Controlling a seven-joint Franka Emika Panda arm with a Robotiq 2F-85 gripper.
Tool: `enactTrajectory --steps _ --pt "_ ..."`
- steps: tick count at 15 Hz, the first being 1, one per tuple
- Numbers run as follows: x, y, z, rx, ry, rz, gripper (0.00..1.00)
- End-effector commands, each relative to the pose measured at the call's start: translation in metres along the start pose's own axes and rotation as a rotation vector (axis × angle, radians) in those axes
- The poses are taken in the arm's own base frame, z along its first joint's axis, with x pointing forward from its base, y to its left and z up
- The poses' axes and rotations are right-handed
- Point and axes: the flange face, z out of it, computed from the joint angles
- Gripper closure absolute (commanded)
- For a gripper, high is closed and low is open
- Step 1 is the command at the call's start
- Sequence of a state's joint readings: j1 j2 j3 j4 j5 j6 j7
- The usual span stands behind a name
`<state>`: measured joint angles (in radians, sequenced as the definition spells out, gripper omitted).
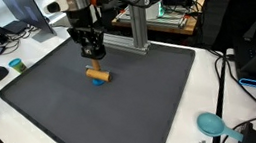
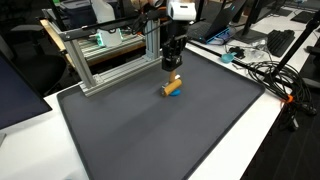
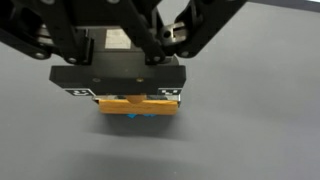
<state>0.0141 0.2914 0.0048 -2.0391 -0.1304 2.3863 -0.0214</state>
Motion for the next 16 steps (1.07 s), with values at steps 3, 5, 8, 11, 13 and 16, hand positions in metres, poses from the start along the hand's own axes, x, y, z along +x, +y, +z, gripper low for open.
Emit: enactTrajectory --steps 3,5,8,11,13,16 --pt "-0.031 0.000 0.044 0.031 -0.152 -0.019 0.78" --pt "-0.032 0.001 0.043 0.031 -0.158 -0.021 0.78" --pt "-0.033 0.002 0.042 0.034 -0.189 -0.027 0.78" --pt "-0.043 0.009 0.045 0.050 -0.308 -0.030 0.78" --pt "-0.050 0.015 0.037 0.078 -0.400 -0.048 0.78" --pt "-0.053 0.027 0.010 0.041 -0.362 -0.064 0.78"
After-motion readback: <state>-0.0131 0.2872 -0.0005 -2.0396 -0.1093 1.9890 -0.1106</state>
